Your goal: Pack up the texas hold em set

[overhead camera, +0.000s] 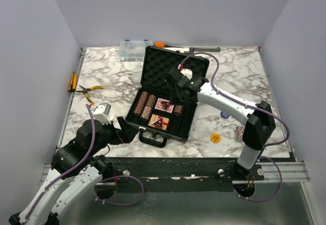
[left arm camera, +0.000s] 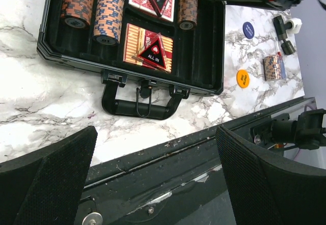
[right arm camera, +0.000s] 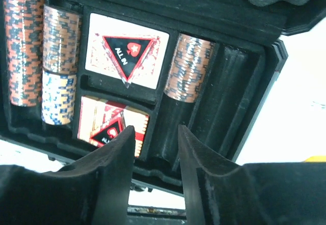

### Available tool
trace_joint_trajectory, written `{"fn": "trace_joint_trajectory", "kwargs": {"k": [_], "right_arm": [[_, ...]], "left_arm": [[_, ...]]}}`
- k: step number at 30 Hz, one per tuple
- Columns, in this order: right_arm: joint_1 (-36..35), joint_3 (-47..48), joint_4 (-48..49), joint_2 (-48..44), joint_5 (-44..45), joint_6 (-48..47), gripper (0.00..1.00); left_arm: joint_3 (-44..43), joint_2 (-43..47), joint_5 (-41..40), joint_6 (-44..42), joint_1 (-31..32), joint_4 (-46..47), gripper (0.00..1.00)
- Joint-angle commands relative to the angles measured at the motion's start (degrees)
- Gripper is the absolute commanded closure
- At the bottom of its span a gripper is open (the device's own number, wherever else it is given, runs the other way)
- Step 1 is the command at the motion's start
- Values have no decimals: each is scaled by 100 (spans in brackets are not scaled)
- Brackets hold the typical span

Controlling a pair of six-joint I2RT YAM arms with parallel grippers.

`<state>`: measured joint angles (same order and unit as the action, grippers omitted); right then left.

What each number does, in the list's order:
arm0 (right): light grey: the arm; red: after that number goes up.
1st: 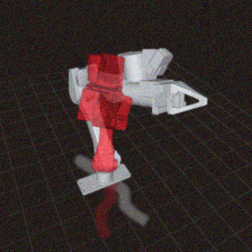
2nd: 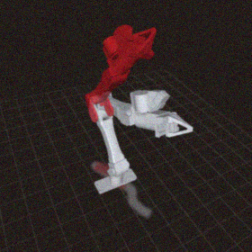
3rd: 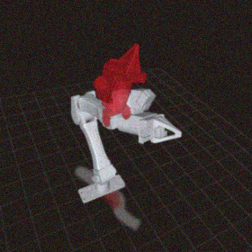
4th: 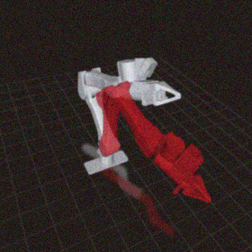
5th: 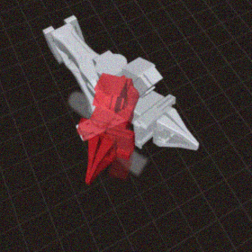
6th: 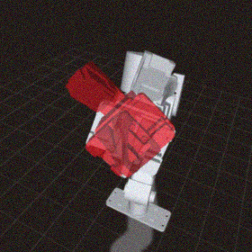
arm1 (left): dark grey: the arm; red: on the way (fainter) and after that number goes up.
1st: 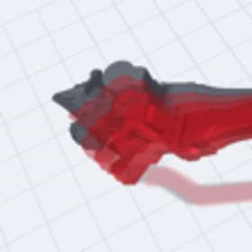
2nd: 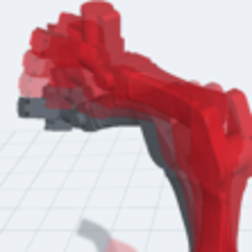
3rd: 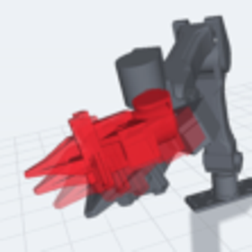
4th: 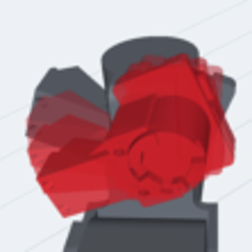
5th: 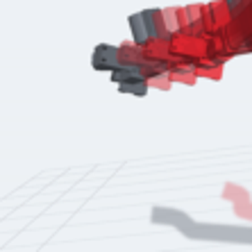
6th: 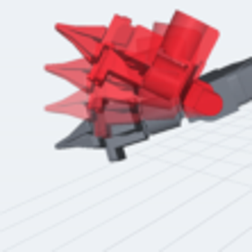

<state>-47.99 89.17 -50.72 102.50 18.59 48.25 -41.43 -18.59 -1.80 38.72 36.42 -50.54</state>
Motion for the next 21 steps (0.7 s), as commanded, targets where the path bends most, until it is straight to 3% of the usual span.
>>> {"fn": "trace_joint_trajectory", "kwargs": {"k": [1,7,21], "right_arm": [[17,12,-469,-499,194,-35,54],[26,-400,-799,-1066,307,145,37],[127,-1485,-1362,-1936,555,678,20]], "left_arm": [[91,-26,142,-58,-39,82,2],[98,-72,143,-58,-39,96,2],[99,-48,-92,-25,-57,53,2]]}}
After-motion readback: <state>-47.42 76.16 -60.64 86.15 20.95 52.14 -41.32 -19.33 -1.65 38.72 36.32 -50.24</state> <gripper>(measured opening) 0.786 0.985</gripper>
